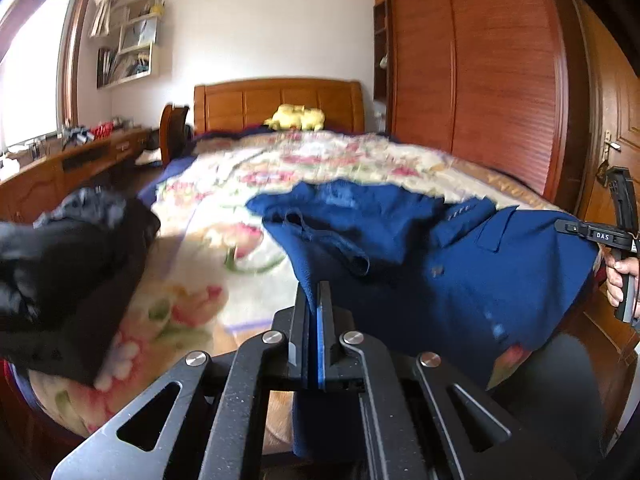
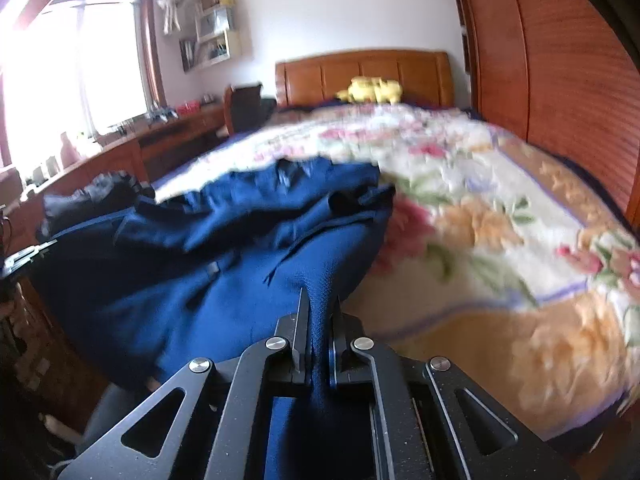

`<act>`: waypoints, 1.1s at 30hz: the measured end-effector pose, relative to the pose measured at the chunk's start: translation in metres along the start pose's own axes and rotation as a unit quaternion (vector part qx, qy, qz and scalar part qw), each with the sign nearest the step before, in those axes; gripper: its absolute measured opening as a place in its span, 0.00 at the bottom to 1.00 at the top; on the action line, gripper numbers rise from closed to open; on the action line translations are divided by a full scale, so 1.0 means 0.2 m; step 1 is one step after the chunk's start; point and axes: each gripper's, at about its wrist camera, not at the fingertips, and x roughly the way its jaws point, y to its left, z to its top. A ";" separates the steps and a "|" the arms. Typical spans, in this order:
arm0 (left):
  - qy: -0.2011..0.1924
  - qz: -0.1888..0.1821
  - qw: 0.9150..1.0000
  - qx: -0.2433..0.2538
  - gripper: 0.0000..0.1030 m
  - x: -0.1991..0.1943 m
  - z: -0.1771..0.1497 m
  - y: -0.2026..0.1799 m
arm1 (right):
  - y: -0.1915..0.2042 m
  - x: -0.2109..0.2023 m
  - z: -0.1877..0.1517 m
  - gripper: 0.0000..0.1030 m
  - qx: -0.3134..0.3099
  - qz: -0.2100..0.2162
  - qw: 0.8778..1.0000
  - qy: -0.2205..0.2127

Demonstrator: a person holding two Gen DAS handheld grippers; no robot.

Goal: Fold large clothes
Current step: 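Grasp the jacket hem with both tools, then lift the hem with both tools and fold it toward the collar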

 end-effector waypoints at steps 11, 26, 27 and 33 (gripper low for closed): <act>-0.090 -0.007 0.996 0.019 0.03 -0.29 0.28 -0.03 | 0.10 -0.38 0.19 0.04 -0.033 0.031 0.995 -0.092; -0.094 0.024 0.995 0.010 0.03 -0.01 0.56 0.09 | 0.03 -0.31 0.34 0.04 -0.042 -0.004 0.995 -0.095; -0.089 0.028 0.996 0.010 0.03 0.02 0.56 0.09 | 0.01 -0.22 0.34 0.04 -0.039 -0.008 0.996 -0.084; -0.046 0.060 0.997 0.008 0.02 0.41 0.56 0.17 | -0.10 0.17 0.41 0.04 -0.025 -0.033 0.998 -0.042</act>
